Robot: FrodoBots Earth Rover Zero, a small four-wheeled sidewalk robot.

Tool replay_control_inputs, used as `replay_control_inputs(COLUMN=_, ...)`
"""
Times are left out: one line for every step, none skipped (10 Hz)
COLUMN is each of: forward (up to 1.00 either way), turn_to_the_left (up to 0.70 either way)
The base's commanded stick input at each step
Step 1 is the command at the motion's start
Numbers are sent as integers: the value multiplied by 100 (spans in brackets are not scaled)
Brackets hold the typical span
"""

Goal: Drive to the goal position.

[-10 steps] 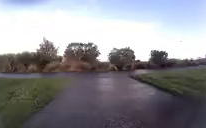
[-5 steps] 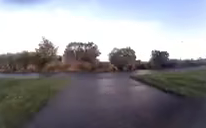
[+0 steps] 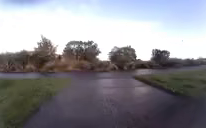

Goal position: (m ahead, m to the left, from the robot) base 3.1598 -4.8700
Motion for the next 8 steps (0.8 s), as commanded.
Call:
replay_control_inputs(forward=45, turn_to_the_left=0)
replay_control_inputs(forward=45, turn_to_the_left=0)
replay_control_inputs(forward=45, turn_to_the_left=0)
replay_control_inputs(forward=45, turn_to_the_left=0)
replay_control_inputs(forward=45, turn_to_the_left=0)
replay_control_inputs(forward=45, turn_to_the_left=0)
replay_control_inputs(forward=45, turn_to_the_left=0)
replay_control_inputs(forward=45, turn_to_the_left=0)
